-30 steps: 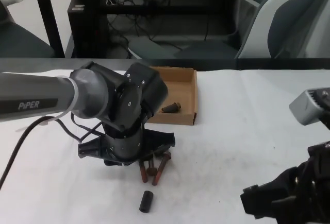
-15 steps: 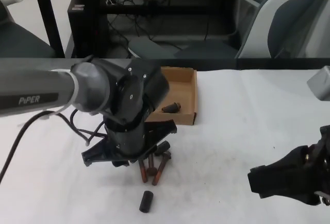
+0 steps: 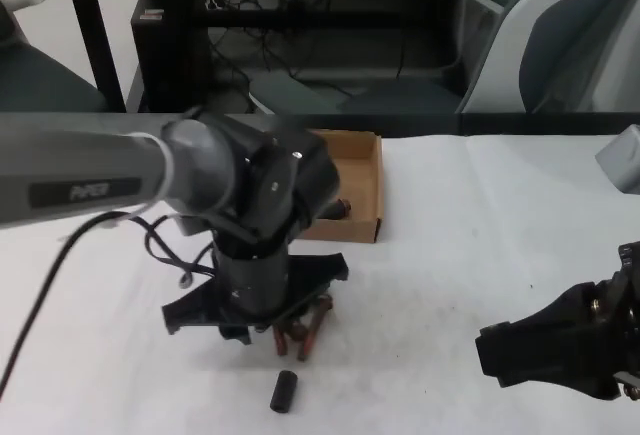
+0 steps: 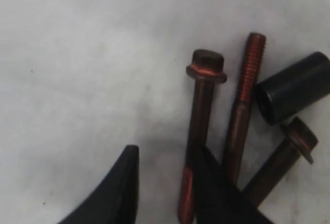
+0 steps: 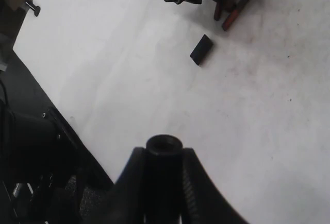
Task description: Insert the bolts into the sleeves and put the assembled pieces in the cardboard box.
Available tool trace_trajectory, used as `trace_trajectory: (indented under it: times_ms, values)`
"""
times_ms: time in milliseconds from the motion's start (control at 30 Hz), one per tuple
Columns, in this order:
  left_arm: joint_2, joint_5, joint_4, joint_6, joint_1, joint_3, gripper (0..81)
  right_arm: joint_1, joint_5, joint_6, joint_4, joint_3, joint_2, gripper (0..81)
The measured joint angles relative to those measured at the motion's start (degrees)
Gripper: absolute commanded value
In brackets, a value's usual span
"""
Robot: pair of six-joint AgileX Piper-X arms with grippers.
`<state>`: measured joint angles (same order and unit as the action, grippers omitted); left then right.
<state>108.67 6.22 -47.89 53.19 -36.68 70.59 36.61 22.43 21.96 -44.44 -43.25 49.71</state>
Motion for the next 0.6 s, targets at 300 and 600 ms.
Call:
trace_trajectory:
  times_ms: [300, 600]
  values:
    - [3.16, -0.71, -0.36, -0.68, -0.63, 4.04, 36.4, 0.00, 0.23, 0.00, 0.00, 0.00, 0.00, 0.4]
    - [3.99, 0.28, -2.34, -0.89, -0.63, 4.34, 36.4, 0.00, 0.68, 0.00, 0.00, 0.00, 0.00, 0.4]
